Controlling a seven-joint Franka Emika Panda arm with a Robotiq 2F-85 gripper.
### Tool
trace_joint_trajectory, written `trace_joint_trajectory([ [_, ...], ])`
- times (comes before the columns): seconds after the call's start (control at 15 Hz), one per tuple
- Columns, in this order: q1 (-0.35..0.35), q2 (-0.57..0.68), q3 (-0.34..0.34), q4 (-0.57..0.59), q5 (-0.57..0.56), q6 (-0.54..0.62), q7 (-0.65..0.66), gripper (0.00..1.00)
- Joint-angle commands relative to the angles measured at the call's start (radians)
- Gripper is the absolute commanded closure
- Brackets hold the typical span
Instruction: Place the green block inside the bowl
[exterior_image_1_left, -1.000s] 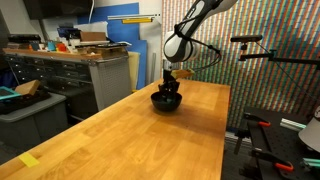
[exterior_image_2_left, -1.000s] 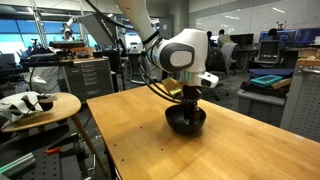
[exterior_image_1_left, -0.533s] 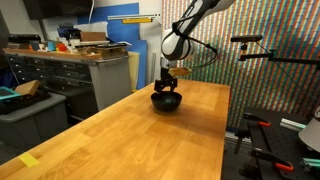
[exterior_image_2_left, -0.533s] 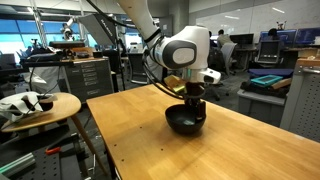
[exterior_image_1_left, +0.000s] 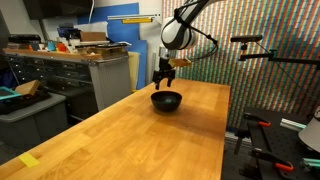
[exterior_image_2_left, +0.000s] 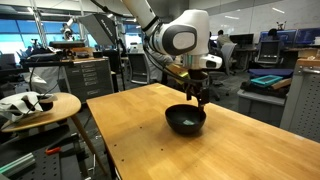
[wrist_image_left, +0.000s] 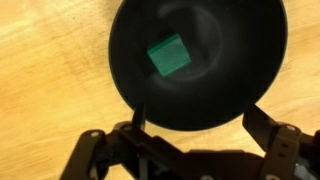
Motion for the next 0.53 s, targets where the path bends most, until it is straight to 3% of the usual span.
trace_joint_trajectory([
  [0.0, 0.0, -0.117, 0.013, -0.07, -0.052, -0.067, -0.069, 0.0],
  [0.47, 0.015, -0.281, 0.038, -0.158, -0.138, -0.266, -0.2, 0.0],
])
